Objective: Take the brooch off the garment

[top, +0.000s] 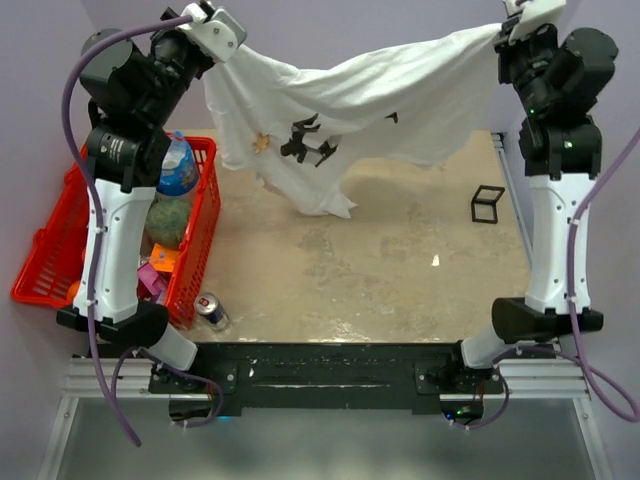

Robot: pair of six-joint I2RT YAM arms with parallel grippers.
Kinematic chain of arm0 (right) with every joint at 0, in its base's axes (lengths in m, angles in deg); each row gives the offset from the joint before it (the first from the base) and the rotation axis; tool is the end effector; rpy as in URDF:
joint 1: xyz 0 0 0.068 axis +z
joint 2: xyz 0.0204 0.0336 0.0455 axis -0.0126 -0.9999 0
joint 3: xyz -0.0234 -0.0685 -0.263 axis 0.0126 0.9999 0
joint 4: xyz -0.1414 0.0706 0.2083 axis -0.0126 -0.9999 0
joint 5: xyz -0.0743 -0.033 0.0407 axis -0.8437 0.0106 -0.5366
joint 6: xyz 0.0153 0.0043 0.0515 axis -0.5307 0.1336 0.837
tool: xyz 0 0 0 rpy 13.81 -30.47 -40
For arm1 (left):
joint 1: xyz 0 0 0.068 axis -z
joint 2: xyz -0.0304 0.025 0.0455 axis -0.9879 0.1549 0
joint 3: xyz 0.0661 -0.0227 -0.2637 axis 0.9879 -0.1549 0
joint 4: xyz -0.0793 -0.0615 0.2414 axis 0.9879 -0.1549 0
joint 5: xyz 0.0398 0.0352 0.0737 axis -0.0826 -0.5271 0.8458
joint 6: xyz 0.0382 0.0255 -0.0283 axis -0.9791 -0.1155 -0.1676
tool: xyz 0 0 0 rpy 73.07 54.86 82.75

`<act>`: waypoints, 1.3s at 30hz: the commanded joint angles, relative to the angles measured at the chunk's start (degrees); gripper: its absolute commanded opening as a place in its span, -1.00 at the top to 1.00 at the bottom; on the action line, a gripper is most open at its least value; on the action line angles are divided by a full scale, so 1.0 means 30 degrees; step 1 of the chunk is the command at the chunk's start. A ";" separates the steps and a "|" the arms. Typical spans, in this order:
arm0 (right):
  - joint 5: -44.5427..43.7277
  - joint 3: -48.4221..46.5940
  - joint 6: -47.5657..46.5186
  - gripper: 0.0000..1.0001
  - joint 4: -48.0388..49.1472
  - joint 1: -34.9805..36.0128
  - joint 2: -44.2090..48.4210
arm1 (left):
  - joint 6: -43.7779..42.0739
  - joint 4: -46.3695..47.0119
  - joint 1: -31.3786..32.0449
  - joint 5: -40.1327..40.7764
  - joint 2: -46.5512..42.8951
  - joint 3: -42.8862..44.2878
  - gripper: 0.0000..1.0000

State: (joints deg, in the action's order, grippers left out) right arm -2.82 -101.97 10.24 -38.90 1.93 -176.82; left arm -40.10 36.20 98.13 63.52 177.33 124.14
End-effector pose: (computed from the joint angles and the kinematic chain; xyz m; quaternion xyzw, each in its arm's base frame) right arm 0.2998 0.0090 0.5857 -0.1662 0.6300 -0.1192 0.7492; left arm 0.2612 -0.0853 0.6093 0.3525 0.4955 0.1369 0.7820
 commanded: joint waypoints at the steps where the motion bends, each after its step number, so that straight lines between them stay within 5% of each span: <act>1: 0.0765 0.0523 -0.0726 1.00 0.0478 0.0006 0.2795 | -0.1060 0.2549 -0.0025 0.0641 -0.0957 0.1133 1.00; 11: 0.1263 0.0877 0.0531 1.00 -0.1865 0.0006 0.7163 | -0.4456 0.3372 0.2903 0.2339 -0.2831 0.2158 1.00; 21: 0.0973 0.1727 0.1296 1.00 -0.3039 0.0006 0.9539 | -0.4782 0.3520 0.3051 0.1843 -0.3653 0.2482 1.00; 28: 0.0386 0.4914 0.0887 1.00 -0.3011 -0.0023 0.9508 | -0.3325 0.3024 0.3051 0.0586 -0.3742 -0.2434 1.00; 32: 0.0325 0.9620 0.0623 1.00 -0.2601 -0.0023 1.0152 | -0.1299 0.2407 0.2934 -0.1199 -0.3245 -0.5832 1.00; 39: -0.0314 1.8127 0.0446 1.00 0.1435 0.0006 0.9577 | -0.0094 0.5802 0.2934 -0.3078 -0.0613 -1.3390 1.00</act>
State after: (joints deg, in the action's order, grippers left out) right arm -0.68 -55.50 11.85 -43.90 1.93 -146.04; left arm -43.88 47.28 107.09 59.18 170.49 90.72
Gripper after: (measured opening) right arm 0.022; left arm 0.018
